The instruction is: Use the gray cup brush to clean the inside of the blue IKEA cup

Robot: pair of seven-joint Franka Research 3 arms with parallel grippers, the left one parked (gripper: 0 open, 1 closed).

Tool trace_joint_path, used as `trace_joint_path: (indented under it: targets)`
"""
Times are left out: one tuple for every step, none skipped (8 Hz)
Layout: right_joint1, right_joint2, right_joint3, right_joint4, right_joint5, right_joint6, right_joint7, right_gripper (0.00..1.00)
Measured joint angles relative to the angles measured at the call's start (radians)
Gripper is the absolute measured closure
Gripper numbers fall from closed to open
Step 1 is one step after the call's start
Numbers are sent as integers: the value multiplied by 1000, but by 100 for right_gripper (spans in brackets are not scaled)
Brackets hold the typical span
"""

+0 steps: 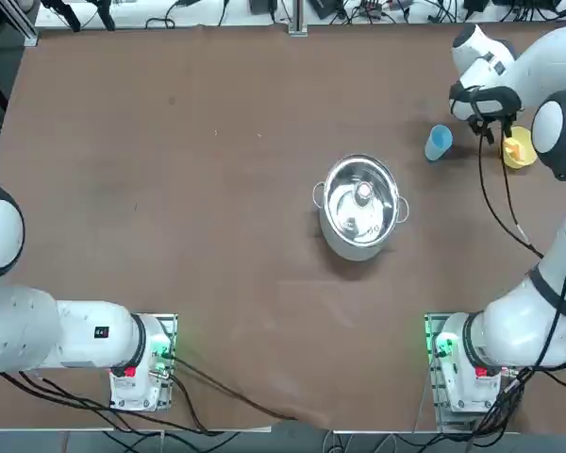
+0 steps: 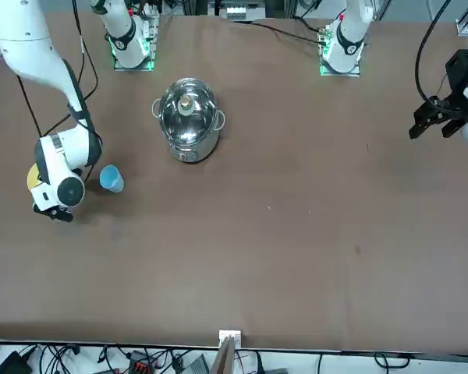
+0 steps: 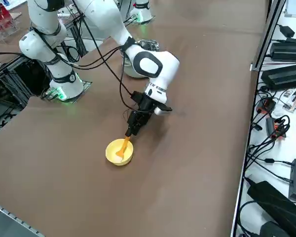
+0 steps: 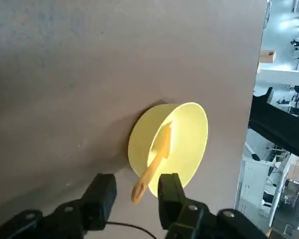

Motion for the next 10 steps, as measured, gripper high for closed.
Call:
trace_joint_path:
  targets:
    - [0,0,0,0,0,-3,0,48]
    - [0,0,0,0,-1,-6,1,50]
    - [-1,0,-1,0,-4,-7,1,52]
    - [-2,0,-1,0,-9,-9,2,54]
    - [-3,1,-2,0,-10,-11,2,55]
    - [-3,2,-4,0,-11,-13,2,56]
    - [-3,4,-5,0,-11,-14,2,56]
    - [-4,5,-5,0,-11,-15,2,56]
    - [-3,8,-5,0,-11,-15,2,58]
    - [-3,12,-5,0,-11,-15,2,58]
